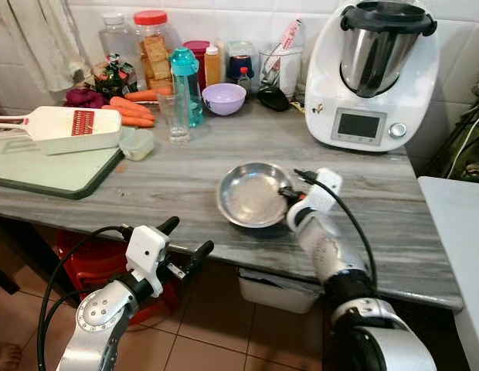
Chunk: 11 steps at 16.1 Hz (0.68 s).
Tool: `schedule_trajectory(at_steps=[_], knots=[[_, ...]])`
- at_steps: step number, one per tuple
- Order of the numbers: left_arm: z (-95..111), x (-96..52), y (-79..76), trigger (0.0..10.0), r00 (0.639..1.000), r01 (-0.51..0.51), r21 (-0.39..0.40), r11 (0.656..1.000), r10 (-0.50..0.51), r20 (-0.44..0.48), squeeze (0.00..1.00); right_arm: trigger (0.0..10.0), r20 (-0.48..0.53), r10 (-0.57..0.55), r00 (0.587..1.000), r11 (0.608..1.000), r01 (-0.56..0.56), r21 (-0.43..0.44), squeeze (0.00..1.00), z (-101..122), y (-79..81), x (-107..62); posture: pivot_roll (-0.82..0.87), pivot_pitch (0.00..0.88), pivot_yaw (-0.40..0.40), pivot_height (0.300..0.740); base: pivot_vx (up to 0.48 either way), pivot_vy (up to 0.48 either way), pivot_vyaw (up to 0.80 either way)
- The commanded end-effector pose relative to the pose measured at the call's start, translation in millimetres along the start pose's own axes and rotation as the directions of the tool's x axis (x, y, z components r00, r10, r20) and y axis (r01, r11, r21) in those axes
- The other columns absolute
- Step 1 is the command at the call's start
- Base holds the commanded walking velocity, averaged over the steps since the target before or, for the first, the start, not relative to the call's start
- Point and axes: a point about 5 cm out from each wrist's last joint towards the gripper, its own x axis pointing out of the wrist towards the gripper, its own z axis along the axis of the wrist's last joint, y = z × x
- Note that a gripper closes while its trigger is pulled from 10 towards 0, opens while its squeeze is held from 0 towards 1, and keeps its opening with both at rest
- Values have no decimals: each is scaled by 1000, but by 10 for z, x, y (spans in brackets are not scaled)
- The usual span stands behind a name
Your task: Setting the table
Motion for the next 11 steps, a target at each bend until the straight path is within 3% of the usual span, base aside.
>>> schedule_trajectory(at_steps=[1, 5, 6, 10, 11], knots=[[36, 8, 5, 10000, 1000, 6, 12, 1000, -6, 2, 0, 10000, 4, 18, 1000, 1000, -18, 10, 0, 38, 64, 21, 68, 0, 15, 740, 0, 0, 0], [36, 46, -21, 10000, 1000, 10, 14, 1000, -10, 2, 0, 10000, -38, 19, 999, 1000, -18, 6, 0, -61, 116, 47, 65, 0, 17, 740, 0, 0, 0], [34, 45, -25, 10000, 1000, 10, 14, 1000, -10, 2, 0, 10000, -55, 14, 998, 1000, -14, 2, 314, -97, 101, 45, 65, 0, 17, 740, 0, 0, 0], [23, 51, -15, 10000, 1000, 3, 14, 1000, -3, -2, 0, 10000, -92, 6, 996, 1000, -6, -1, 349, -192, 49, 45, 67, 0, 17, 740, 0, 0, 0], [22, 52, -15, 10000, 1000, 3, 14, 1000, -3, -2, 0, 10000, -90, 5, 996, 1000, -5, -4, 514, -193, 48, 46, 67, 0, 17, 740, 0, 0, 0]])
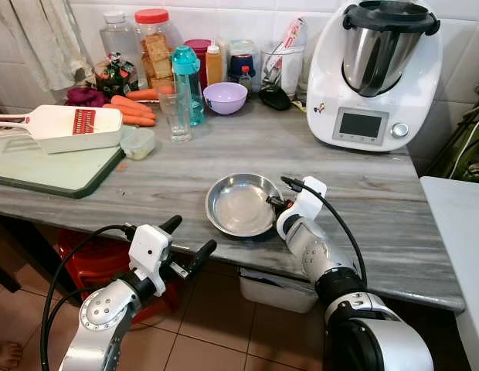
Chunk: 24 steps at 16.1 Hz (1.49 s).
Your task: Setting the table
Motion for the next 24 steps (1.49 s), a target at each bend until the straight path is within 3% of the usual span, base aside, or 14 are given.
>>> schedule_trajectory(at_steps=[1, 2, 3, 6, 9, 12, 15, 18, 20, 22, 24], knots=[[13, 23, 7, 10000, 1000, -1, 12, 1000, 1, -7, 0, 10000, 7, 7, 1000, 1000, -7, -2, 690, 33, 40, 14, 67, 0, 20, 740, 0, 0, 0], [13, 22, 5, 10000, 1000, -1, 12, 1000, 1, -7, 0, 10000, 11, 6, 1000, 1000, -6, 5, 690, 38, 40, 16, 67, 0, 20, 740, 0, 0, 0], [12, 20, 1, 10000, 1000, -1, 11, 1000, 1, -8, 0, 10000, 11, 6, 1000, 999, -7, 31, 1000, 40, 40, 18, 68, 0, 23, 740, 0, 0, 0], [16, 22, -1, 10000, 1000, -2, 12, 1000, 2, -7, 0, 10000, 25, 30, 999, 999, -31, 13, 1000, 57, 91, 25, 73, 0, 24, 740, 0, 0, 0], [14, 17, 11, 10000, 1000, -9, 14, 1000, 9, -8, 0, 10000, 121, 104, 987, 991, -93, -97, 1000, 202, 203, 5, 73, 0, 22, 740, 0, 0, 0], [7, 11, 7, 10000, 1000, -11, 12, 1000, 11, -10, 0, 10000, 174, 131, 976, 981, -104, -161, 1000, 258, 183, -29, 70, 0, 23, 740, 0, 0, 0], [5, 15, -2, 10000, 1000, -7, 11, 1000, 7, -10, 0, 10000, 197, 139, 970, 975, -100, -199, 1000, 245, 83, -83, 68, 0, 24, 740, 0, 0, 0], [11, 30, 4, 10000, 1000, -5, 11, 1000, 5, -8, 0, 10000, 229, 112, 967, 965, -51, -258, 1000, 200, -167, -232, 63, 0, 26, 740, 0, 0, 0], [11, 31, 3, 10000, 1000, -7, 11, 1000, 7, -6, 0, 10000, 281, 125, 951, 941, -25, -337, 1000, 226, -228, -332, 59, 0, 26, 740, 0, 0, 0], [26, 41, 8, 10000, 1000, -12, 6, 1000, 12, 5, 0, 10000, 381, 170, 909, 856, 55, -514, 1000, 286, -308, -537, 55, 0, 24, 740, 0, 0, 0], [25, 37, 1, 10000, 1000, -15, -1, 1000, 15, 11, 0, 10000, 433, 180, 883, 830, 100, -549, 1000, 322, -404, -736, 43, 0, 27, 740, 0, 0, 0]])
